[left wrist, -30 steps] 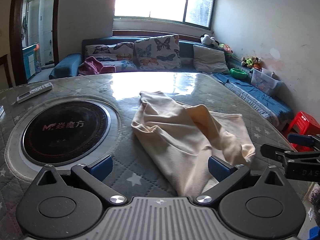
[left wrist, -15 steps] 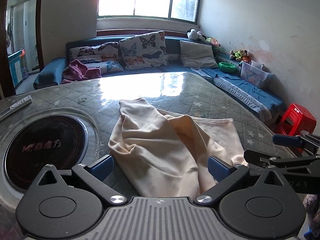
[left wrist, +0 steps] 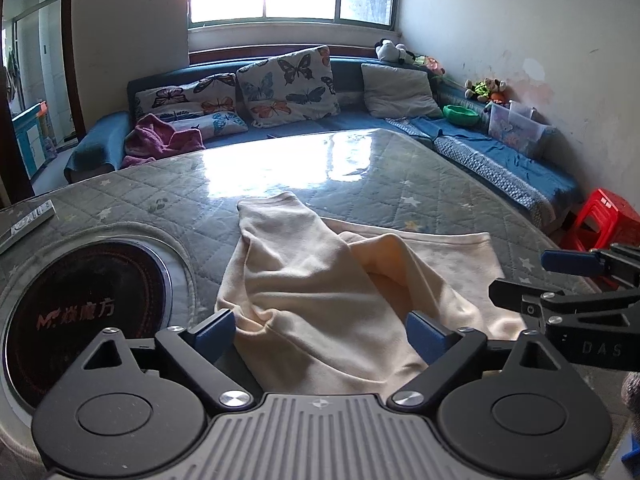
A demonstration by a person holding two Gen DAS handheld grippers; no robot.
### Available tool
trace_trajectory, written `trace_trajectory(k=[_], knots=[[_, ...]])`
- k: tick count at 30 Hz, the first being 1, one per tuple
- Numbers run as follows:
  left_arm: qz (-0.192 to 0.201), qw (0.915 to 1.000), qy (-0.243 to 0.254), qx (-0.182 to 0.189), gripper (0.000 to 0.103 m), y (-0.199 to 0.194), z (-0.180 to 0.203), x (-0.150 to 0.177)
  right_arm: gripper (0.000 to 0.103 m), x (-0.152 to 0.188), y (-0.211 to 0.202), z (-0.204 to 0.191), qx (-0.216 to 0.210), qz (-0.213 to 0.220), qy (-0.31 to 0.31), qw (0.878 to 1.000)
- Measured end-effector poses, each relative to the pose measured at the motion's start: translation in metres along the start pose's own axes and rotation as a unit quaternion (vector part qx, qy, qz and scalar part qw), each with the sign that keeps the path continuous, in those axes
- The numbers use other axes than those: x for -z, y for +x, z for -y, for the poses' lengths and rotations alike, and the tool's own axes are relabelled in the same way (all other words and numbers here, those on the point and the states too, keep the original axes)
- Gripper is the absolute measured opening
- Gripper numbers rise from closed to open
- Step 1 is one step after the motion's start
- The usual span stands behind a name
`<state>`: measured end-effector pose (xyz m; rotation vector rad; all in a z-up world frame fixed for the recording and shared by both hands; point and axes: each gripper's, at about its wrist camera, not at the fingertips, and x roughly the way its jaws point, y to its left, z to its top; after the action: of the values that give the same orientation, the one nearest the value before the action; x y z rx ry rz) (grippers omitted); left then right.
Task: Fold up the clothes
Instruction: 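Grasp the cloth edge with the left gripper while the right gripper grasps another edge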
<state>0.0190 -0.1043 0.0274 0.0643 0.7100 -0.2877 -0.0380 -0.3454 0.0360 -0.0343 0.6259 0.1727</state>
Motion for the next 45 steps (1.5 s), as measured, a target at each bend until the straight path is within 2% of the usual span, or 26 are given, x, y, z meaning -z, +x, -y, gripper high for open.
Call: trace_trajectory(k=[10, 16, 19, 21, 23, 30, 33, 36, 39, 40, 43, 45], knots=[[-0.008, 0.9995, -0.024, -0.019, 0.073, 0.026, -0.033, -0.023, 0.055, -0.017, 0.045, -0.012, -0.033, -0.028, -0.026, 0.999], [-0.010, 0.9993, -0.030, -0.020, 0.072, 0.044, -0.042, -0.047, 0.048, -0.028, 0.081, -0.026, -0.047, -0.044, -0.048, 0.997], [-0.022, 0.9992, -0.031, -0.015, 0.072, 0.061, -0.037, -0.061, 0.033, -0.028, 0.098, -0.031, -0.052, -0.054, -0.062, 0.995], [-0.031, 0.9990, -0.030, -0.013, 0.073, 0.074, -0.033, -0.070, 0.020, -0.027, 0.108, -0.032, -0.053, -0.063, -0.064, 0.995], [-0.042, 0.9985, -0.033, -0.008, 0.074, 0.088, -0.027, -0.077, 0.015, -0.026, 0.111, -0.029, -0.054, -0.065, -0.058, 0.995], [-0.087, 0.9953, -0.043, -0.006, 0.073, 0.132, -0.011, -0.086, 0.008, -0.023, 0.103, -0.019, -0.050, -0.052, -0.055, 0.996], [-0.103, 0.9937, -0.038, -0.023, 0.071, 0.146, -0.008, -0.084, 0.007, -0.022, 0.099, -0.016, -0.049, -0.046, -0.051, 0.996], [-0.106, 0.9933, -0.032, -0.032, 0.052, 0.151, -0.009, -0.080, 0.007, -0.022, 0.094, -0.012, -0.045, -0.041, -0.047, 0.997], [-0.103, 0.9936, -0.038, -0.027, 0.027, 0.145, -0.015, -0.080, 0.007, -0.021, 0.085, -0.003, -0.035, -0.033, -0.033, 0.998], [-0.102, 0.9935, -0.045, -0.022, 0.013, 0.142, -0.018, -0.080, 0.007, -0.020, 0.080, 0.001, -0.031, -0.030, -0.029, 0.999], [-0.089, 0.9942, -0.055, -0.021, 0.006, 0.130, -0.025, -0.077, 0.007, -0.018, 0.066, 0.012, -0.015, -0.021, -0.019, 1.000], [-0.077, 0.9949, -0.061, -0.024, 0.006, 0.117, -0.029, -0.075, 0.007, -0.015, 0.055, 0.021, -0.001, -0.014, -0.013, 1.000]])
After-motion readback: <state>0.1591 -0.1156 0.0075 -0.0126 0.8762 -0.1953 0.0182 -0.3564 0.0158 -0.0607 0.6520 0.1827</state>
